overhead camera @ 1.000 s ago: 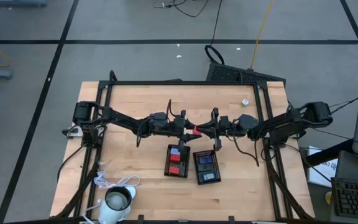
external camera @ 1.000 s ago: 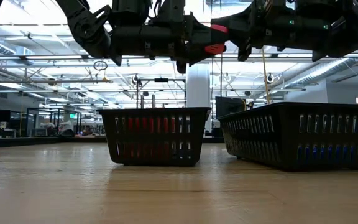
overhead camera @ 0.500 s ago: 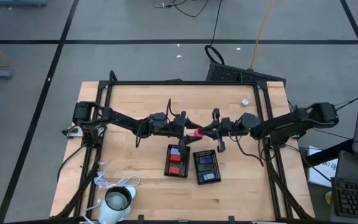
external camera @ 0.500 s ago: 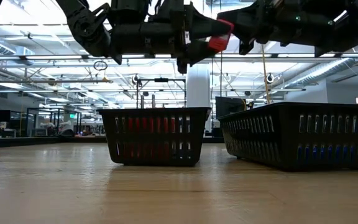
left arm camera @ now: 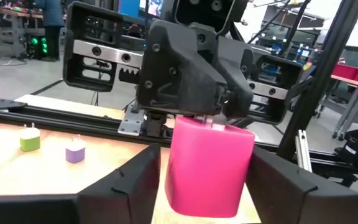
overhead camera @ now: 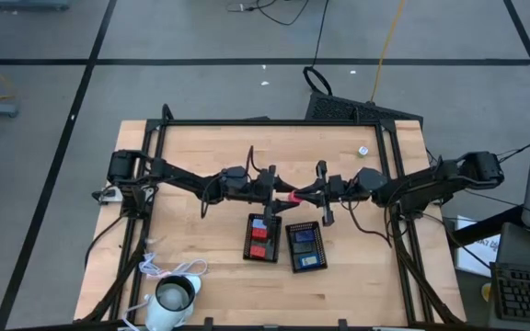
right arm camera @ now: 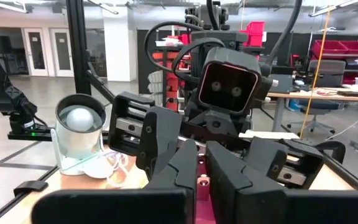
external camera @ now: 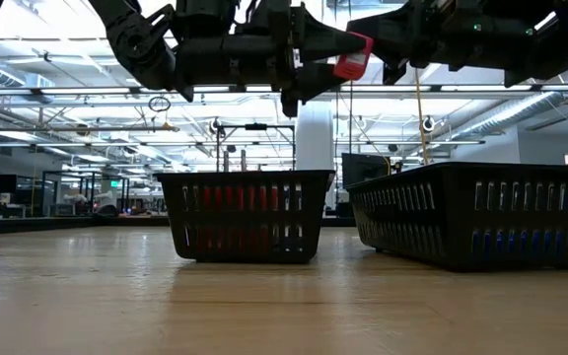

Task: Pick & Place Office items
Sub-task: Put the pink charger adapter into the left black basket

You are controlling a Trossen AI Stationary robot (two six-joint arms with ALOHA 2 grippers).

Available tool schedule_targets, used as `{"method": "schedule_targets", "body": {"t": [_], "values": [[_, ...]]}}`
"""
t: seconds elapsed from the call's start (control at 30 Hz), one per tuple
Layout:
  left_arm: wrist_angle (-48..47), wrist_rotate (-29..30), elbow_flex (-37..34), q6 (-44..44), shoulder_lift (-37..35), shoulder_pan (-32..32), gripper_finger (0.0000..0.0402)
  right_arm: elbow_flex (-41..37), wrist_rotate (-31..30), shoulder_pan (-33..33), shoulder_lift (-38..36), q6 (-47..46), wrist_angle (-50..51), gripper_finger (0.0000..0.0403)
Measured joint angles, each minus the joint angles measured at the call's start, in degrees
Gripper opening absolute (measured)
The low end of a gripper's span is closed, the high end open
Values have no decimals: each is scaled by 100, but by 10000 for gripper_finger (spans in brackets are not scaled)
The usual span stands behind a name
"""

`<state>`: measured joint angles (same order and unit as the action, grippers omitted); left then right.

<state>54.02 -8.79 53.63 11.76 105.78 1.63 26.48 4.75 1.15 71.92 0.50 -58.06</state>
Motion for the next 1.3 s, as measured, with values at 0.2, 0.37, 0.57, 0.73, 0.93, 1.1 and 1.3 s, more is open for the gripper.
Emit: {"method": "schedule_targets", "body": {"t": [0.2,0.37,0.57,0.73,0.93,1.1,1.3], "values": [[-204,-76,157,36,0,-8,190,0,108,-4,17,-164,10,8],[-1608,-282,791,-316,-9,-4,185,-17,156,0,17,-241,122,8],[-2802,-157,1535,-654,-4,2,206,4,133,-2,33,-217,108,7],[-2897,-152,1624,-724,-2,4,210,4,132,-2,26,-209,88,7],[-3086,-152,1638,-759,-2,2,183,4,88,-2,33,-165,142,7],[-3380,-195,1659,-766,-7,0,161,4,77,-4,39,-181,185,7],[-3861,-172,1659,-687,-123,28,186,2,82,-7,42,-241,181,7]]}}
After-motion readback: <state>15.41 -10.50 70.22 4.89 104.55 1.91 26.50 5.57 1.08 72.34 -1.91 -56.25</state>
